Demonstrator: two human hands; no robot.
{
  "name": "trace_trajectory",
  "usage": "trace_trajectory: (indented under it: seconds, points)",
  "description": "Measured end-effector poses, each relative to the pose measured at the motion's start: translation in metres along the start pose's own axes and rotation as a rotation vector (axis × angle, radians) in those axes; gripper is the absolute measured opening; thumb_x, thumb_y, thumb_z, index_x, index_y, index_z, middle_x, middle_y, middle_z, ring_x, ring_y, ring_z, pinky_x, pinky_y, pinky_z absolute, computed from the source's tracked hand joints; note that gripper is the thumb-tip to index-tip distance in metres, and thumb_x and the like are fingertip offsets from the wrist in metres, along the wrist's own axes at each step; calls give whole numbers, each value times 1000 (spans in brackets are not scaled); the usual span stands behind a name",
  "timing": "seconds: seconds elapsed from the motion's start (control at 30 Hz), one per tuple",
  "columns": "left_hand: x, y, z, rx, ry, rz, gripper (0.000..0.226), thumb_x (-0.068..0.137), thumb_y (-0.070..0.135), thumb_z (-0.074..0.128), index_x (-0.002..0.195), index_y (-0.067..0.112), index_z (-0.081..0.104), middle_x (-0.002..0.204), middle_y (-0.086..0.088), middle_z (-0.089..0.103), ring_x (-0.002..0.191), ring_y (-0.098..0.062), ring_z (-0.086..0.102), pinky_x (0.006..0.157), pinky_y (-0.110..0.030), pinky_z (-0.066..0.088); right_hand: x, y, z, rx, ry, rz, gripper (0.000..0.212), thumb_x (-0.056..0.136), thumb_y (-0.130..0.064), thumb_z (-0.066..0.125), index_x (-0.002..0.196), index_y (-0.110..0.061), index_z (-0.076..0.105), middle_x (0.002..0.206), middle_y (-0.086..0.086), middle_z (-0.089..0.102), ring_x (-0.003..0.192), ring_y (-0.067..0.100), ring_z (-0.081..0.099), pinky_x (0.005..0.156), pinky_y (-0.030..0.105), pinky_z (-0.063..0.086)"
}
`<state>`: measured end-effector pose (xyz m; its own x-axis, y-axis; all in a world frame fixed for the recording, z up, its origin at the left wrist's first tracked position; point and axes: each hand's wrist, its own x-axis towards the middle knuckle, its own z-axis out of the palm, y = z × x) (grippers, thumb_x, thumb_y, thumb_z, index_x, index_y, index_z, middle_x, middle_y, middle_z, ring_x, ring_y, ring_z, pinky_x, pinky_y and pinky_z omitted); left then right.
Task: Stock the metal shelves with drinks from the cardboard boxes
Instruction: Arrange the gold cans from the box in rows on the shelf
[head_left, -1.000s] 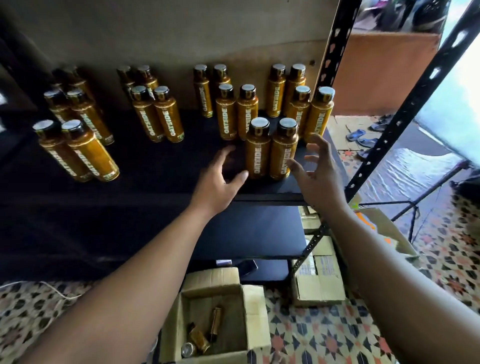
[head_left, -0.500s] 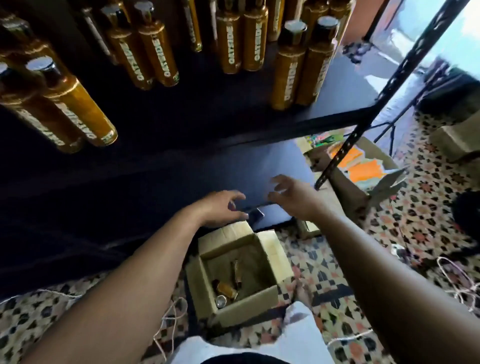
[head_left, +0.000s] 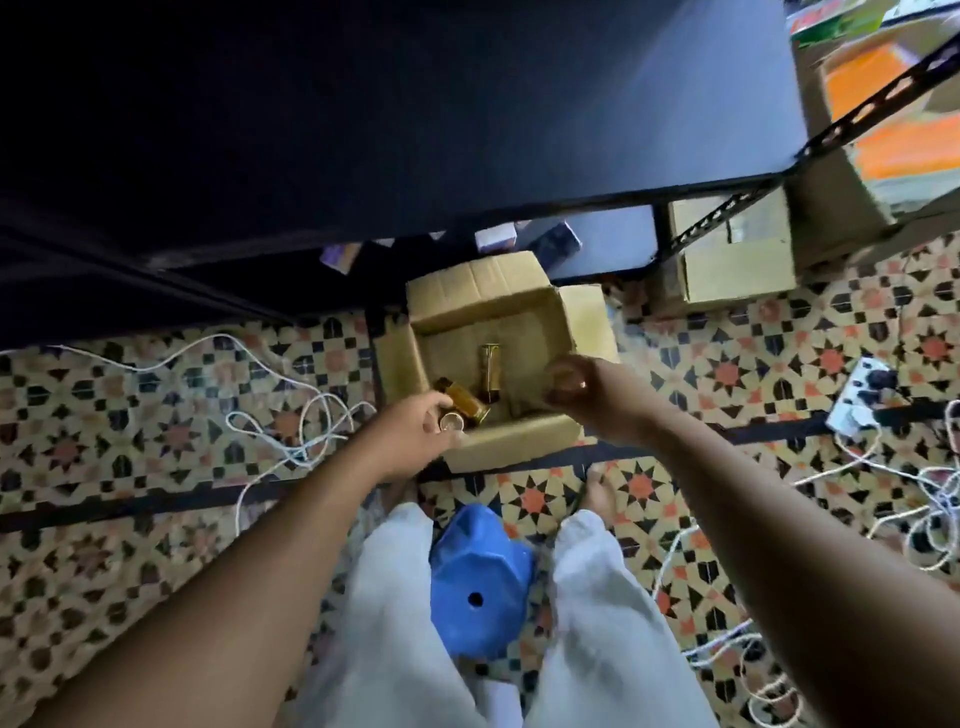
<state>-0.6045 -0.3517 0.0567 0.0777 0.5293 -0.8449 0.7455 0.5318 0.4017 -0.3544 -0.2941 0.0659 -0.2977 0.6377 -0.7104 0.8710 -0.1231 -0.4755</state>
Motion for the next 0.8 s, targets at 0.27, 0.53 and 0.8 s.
trace_trajectory:
  seconds: [0.27,0.53,0.8]
  points:
    - [208,-79,93,-178,-53,-82,54,96,41,65,146,29,46,127,0,63,96,-11,60,74,-24,45,185,106,126,-37,-165,50,22,100,-39,62,115,-23,65,103,1,72,88,15,65,80,33,55]
    - [406,-137,142,-159,330,-188,50,95,41,63,142,26,51,135,-3,62,120,-28,58,93,-30,45,353,174,249,301,-11,159,17,102,-39,59,114,-28,55,99,-7,63,81,3,57,64,23,45]
    - [479,-166,182,-100,496,-243,73,97,27,58,160,26,21,162,-9,26,151,-30,20,121,-44,24,424,214,323,374,7,300,44,83,-50,80,117,-25,66,104,-4,69,90,16,65,75,32,52]
